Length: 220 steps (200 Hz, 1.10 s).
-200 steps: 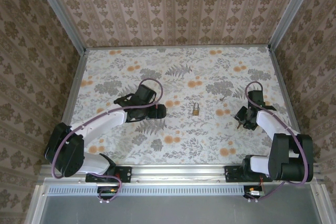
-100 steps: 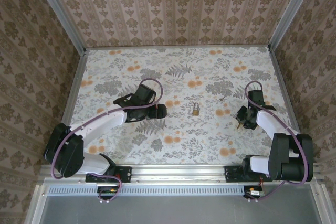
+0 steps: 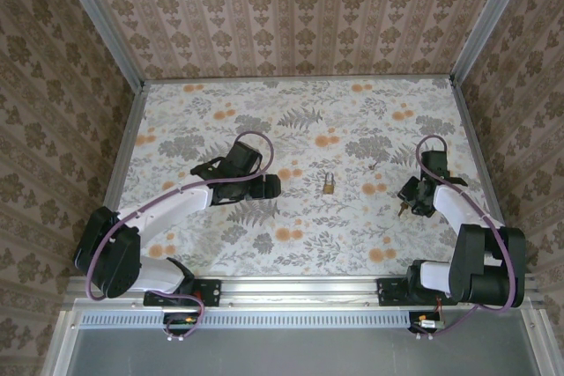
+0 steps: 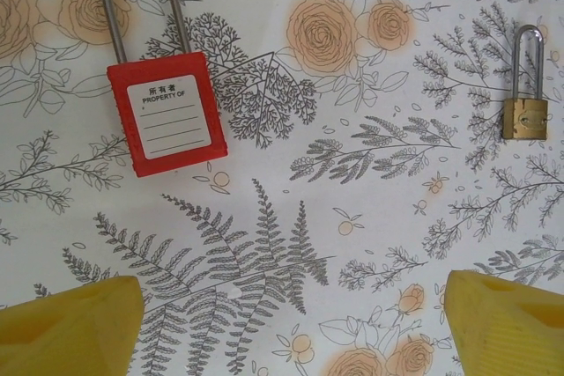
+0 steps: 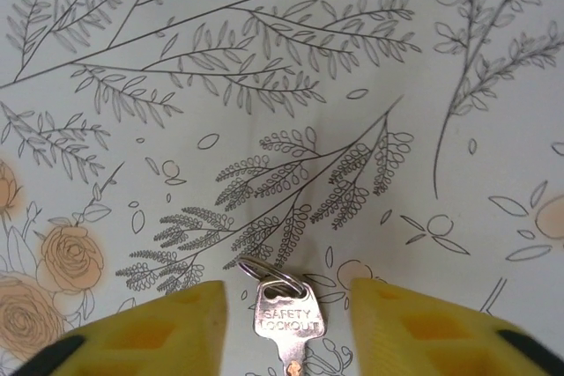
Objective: Unlock with the key
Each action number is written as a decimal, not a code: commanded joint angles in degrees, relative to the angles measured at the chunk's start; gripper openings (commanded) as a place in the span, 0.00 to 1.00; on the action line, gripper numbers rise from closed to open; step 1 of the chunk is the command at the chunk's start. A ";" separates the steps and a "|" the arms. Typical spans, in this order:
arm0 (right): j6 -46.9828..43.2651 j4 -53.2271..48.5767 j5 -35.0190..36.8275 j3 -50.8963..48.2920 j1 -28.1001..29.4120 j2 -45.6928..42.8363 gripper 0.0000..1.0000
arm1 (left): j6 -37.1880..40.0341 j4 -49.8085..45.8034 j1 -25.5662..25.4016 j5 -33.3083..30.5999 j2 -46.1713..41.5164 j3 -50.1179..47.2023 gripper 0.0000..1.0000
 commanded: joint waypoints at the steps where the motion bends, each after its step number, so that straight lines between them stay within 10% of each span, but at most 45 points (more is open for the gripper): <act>1: -2.25 1.70 -1.65 0.47 -0.26 -1.01 0.50 | 0.84 0.87 0.28 0.97 -0.17 0.27 0.89; 220: 0.57 3.03 -5.86 0.59 0.27 5.51 0.20 | 1.59 -0.03 0.33 1.80 -1.86 0.88 0.89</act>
